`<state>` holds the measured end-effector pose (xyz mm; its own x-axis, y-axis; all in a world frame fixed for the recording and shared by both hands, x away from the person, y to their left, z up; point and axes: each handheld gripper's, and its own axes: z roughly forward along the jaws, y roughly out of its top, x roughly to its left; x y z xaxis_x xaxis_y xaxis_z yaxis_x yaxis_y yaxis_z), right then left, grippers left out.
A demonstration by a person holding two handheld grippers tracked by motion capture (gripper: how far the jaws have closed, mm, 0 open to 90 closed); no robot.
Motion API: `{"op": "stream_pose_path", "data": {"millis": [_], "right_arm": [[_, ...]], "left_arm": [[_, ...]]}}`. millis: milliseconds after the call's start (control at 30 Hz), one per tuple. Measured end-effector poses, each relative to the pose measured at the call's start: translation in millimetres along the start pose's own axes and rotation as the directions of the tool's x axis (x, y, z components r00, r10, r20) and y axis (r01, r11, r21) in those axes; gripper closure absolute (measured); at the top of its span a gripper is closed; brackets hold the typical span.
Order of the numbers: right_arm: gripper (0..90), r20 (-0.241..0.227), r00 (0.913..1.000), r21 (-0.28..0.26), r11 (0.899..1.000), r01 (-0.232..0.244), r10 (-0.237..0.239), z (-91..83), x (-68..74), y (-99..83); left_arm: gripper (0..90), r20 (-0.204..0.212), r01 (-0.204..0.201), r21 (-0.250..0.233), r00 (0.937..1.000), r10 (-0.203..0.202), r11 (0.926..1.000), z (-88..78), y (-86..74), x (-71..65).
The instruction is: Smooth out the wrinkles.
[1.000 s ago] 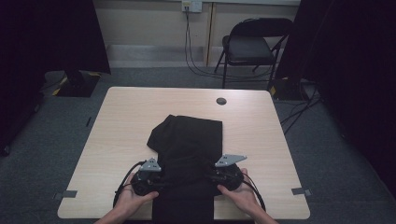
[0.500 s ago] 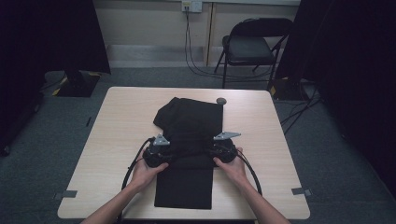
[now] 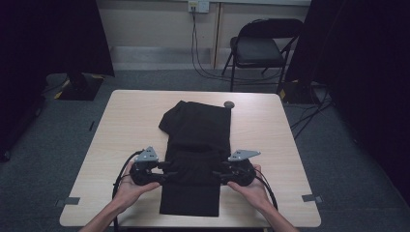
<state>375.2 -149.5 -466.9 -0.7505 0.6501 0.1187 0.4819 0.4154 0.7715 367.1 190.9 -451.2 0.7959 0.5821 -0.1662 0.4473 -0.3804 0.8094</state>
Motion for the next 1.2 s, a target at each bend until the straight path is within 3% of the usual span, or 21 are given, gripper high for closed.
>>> {"op": "stream_pose_path", "data": {"millis": [100,167,233,267,367,400,500,533,600,700,800,867,1000,1067,1133,1200], "right_arm": [[41.0,0.027,0.9995,-0.038,0.999,-0.015,0.016,-8.5,-5.9,5.8],[42.8,0.062,0.9968,-0.074,0.996,-0.047,0.051,-11.9,-18.4,12.7],[43.0,0.101,0.9929,-0.076,0.996,-0.055,0.063,-10.2,-28.7,16.9],[43.3,0.115,0.991,-0.072,0.996,-0.06,0.068,-8.6,-33.3,18.3],[43.0,0.173,0.9802,-0.051,0.995,-0.088,0.096,3.1,-51.0,20.1],[42.6,0.187,0.9776,-0.039,0.995,-0.09,0.096,8.0,-54.9,19.4],[40.8,0.188,0.9773,0.003,0.995,-0.099,0.097,23.7,-59.5,16.7],[40.1,0.174,0.9812,0.015,0.996,-0.088,0.084,28.2,-58.1,15.8],[41.9,0.173,0.9835,0.042,0.997,-0.061,0.053,34.8,-52.7,15.1],[41.0,0.157,0.9869,0.03,0.999,-0.044,0.039,31.0,-47.2,14.7],[40.0,0.125,0.992,0.02,1.0,-0.016,0.013,18.4,-40.6,13.3],[38.9,0.113,0.9936,0.013,1.0,-0.005,0.004,10.3,-35.4,10.5],[37.9,0.063,0.9977,0.021,1.0,0.023,-0.024,-0.8,-21.4,1.2],[37.8,0.045,0.9982,0.026,0.999,0.039,-0.04,-4.3,-14.9,-3.1],[37.8,0.078,0.9955,0.035,0.998,0.05,-0.053,-5.4,-13.5,-4.0],[37.7,0.089,0.9956,0.022,0.999,0.029,-0.031,-5.1,-19.9,-1.3]], "left_arm": [[48.0,-0.053,0.03,-0.019,0.9981,-0.031,0.9994,-3.2,6.3,10.3],[53.3,-0.084,0.05,-0.012,0.9952,-0.051,0.9987,0.3,11.6,20.6],[53.3,-0.104,0.069,0.007,0.9922,-0.068,0.9976,7.6,14.0,29.3],[53.3,-0.139,0.085,0.026,0.987,-0.08,0.9961,14.5,14.0,34.9],[52.4,-0.194,0.122,0.067,0.9752,-0.107,0.9903,31.4,15.8,48.6],[52.1,-0.212,0.13,0.065,0.9706,-0.114,0.9893,36.0,17.1,52.5],[49.5,-0.248,0.208,0.022,0.9486,-0.196,0.9779,48.2,16.7,56.0],[48.7,-0.247,0.199,0.046,0.9519,-0.182,0.9789,53.3,15.9,53.9],[48.8,-0.251,0.135,0.082,0.9616,-0.111,0.9875,58.6,13.9,47.6],[43.6,-0.221,0.132,0.061,0.9684,-0.115,0.9895,50.9,14.0,46.5],[39.3,-0.2,0.084,0.048,0.9771,-0.073,0.9953,36.7,13.9,39.7],[37.6,-0.191,0.078,0.044,0.9793,-0.068,0.996,30.3,12.5,33.9],[35.8,-0.139,0.041,0.05,0.9897,-0.034,0.9979,21.3,6.3,17.0],[35.8,-0.149,0.029,0.042,0.9885,-0.023,0.9987,19.9,7.2,16.1],[37.8,-0.147,0.08,0.02,0.9862,-0.076,0.9966,21.5,9.4,23.1],[37.8,-0.185,0.101,0.009,0.9778,-0.098,0.9948,25.0,13.6,33.1]]}}
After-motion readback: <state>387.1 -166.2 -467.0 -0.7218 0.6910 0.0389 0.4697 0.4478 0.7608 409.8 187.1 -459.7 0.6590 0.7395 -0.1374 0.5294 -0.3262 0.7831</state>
